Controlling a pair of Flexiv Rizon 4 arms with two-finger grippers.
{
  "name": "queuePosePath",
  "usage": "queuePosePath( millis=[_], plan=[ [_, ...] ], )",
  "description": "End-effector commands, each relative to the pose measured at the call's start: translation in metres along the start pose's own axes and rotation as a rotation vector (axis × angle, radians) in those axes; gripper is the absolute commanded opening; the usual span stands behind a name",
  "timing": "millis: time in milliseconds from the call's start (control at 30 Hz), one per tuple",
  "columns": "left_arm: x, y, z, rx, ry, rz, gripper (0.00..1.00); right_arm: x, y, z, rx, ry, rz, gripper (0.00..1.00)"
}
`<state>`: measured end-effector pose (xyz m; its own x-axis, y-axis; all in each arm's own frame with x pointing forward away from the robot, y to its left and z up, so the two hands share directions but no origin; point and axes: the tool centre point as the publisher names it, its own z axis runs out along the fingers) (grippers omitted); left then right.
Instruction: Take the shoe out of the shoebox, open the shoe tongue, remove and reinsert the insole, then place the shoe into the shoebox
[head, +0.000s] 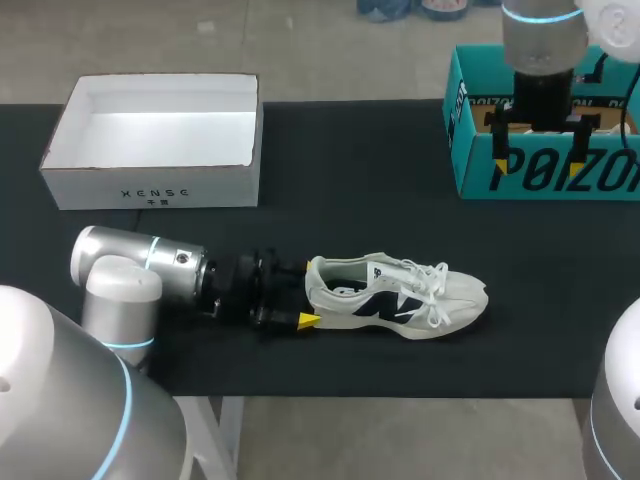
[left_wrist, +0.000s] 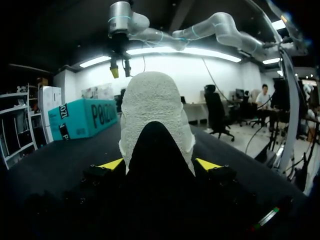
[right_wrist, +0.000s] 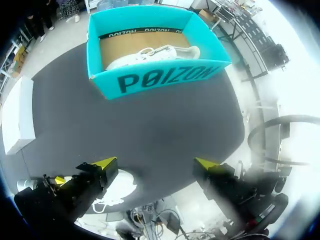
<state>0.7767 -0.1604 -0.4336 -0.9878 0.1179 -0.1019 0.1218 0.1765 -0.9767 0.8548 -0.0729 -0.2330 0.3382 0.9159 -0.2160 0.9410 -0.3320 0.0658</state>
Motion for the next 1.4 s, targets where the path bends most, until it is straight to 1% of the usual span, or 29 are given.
queuePosePath(
  millis=[33, 167, 267, 800, 867, 967, 1067, 1100, 1267, 1300, 1400],
  plan=[
    [0.001, 0.002, 0.003, -0.002, -0.002, 0.0, 0.0, 0.027, -0.022, 0.01, 0.002, -0.023, -0.006, 1.0],
    [0.001, 0.002, 0.003, -0.002, -0.002, 0.0, 0.0, 0.046, -0.044, 0.01, 0.014, -0.014, -0.023, 1.0],
    [0.001, 0.002, 0.003, -0.002, -0.002, 0.0, 0.0, 0.064, -0.063, 0.007, 0.05, -0.027, -0.043, 1.0],
    [0.001, 0.002, 0.003, -0.002, -0.002, 0.0, 0.0, 0.064, -0.063, 0.007, 0.05, -0.027, -0.043, 1.0],
    [0.001, 0.002, 0.003, -0.002, -0.002, 0.0, 0.0, 0.071, -0.075, 0.005, 0.055, -0.047, -0.05, 1.0],
    [0.001, 0.002, 0.003, -0.002, -0.002, 0.0, 0.0, 0.085, -0.099, 0.003, 0.072, -0.072, -0.075, 1.0],
    [0.001, 0.002, 0.003, -0.002, -0.002, 0.0, 0.0, 0.096, -0.117, 0.003, 0.092, -0.071, -0.091, 1.0],
    [0.001, 0.002, 0.003, -0.002, -0.002, 0.0, 0.0, 0.099, -0.123, 0.004, 0.107, -0.08, -0.084, 1.0],
    [0.001, 0.002, 0.003, -0.002, -0.002, 0.0, 0.0, 0.108, -0.151, 0.005, 0.129, -0.078, -0.075, 1.0],
    [0.001, 0.002, 0.003, -0.002, -0.002, 0.0, 0.0, 0.109, -0.156, 0.005, 0.124, -0.083, -0.063, 1.0],
    [0.001, 0.002, 0.003, -0.002, -0.002, 0.0, 0.0, 0.11, -0.168, 0.006, 0.083, -0.041, -0.017, 1.0]
  ],
)
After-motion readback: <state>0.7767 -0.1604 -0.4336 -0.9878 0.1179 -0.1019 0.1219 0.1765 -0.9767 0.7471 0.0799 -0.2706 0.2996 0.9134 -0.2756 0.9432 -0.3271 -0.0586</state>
